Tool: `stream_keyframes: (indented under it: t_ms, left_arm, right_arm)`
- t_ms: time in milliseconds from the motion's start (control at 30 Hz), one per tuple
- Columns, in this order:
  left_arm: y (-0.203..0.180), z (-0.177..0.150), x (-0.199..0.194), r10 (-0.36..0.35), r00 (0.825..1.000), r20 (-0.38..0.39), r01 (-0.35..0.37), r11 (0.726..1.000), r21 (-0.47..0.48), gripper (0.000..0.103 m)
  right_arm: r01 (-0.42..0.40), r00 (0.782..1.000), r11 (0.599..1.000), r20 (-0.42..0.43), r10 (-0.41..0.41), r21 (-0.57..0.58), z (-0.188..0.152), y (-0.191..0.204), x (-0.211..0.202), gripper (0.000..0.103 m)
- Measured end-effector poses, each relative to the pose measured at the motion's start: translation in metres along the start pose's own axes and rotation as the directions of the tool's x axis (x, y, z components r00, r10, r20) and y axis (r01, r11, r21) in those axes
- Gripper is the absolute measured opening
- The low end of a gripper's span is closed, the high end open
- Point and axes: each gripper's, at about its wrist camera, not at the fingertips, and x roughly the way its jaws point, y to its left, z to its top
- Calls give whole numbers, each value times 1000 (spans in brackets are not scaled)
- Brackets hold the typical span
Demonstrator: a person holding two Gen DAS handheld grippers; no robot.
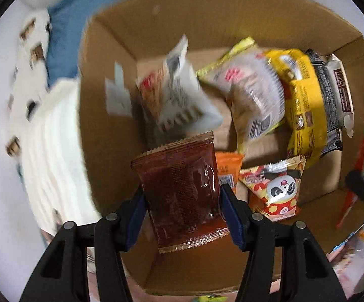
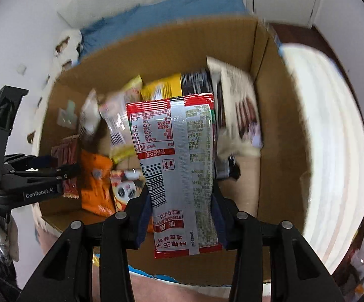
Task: Organize snacks
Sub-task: 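Carry both packets into the box and open both tools, then withdraw both tools from the box toward the snacks on the bed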
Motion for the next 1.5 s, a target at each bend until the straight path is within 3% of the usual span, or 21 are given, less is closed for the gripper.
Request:
stream_keyframes:
  t_ms: [67, 100, 133, 167, 333, 600, 900, 1067, 1367, 1500]
  left_arm:
    - [5, -1, 7, -49, 999, -12, 48, 998, -30, 63]
    - [6, -1, 7, -60, 998, -4, 59, 998, -33, 72]
    - [7, -2, 7, -67, 998, 6, 67, 997, -35, 82]
    - [6, -3, 6, -79, 997, 15, 79, 996, -36, 85]
    - [7, -12, 0, -110, 992, 54, 112, 993, -39, 86]
    - [4, -42, -25, -81, 979, 188, 96, 993, -71, 86]
    - [2, -86, -70, -39, 936, 350, 90, 988, -129, 86]
    - [-2, -116, -92, 16, 899, 437, 49, 989, -138, 86]
    - [5, -167, -120, 47, 838, 544, 65, 981, -184, 86]
    - [16, -199, -117, 67, 825, 561, 76, 970, -229, 86]
  right_arm:
    - [26, 1000, 1000, -16, -26, -14, -2, 1, 5, 92]
    - [36, 999, 999, -14, -36, -20, -4, 1, 6, 97]
    - [39, 999, 999, -14, -40, -23, -4, 1, 7, 97]
    - [40, 999, 999, -17, -41, -26, -4, 2, 8, 97]
    - [44, 999, 999, -21, -44, -26, -6, 1, 9, 97]
    - [78, 996, 996, 38, -76, -38, -16, 3, -7, 97]
    - [122, 981, 991, 160, -111, -62, -38, 12, -40, 97]
    - [122, 969, 990, 224, -104, -66, -57, 15, -60, 97]
    - [27, 954, 998, 300, -10, -53, -102, 13, -100, 97]
    - [-17, 954, 1000, 298, 18, -6, -130, -5, -100, 97]
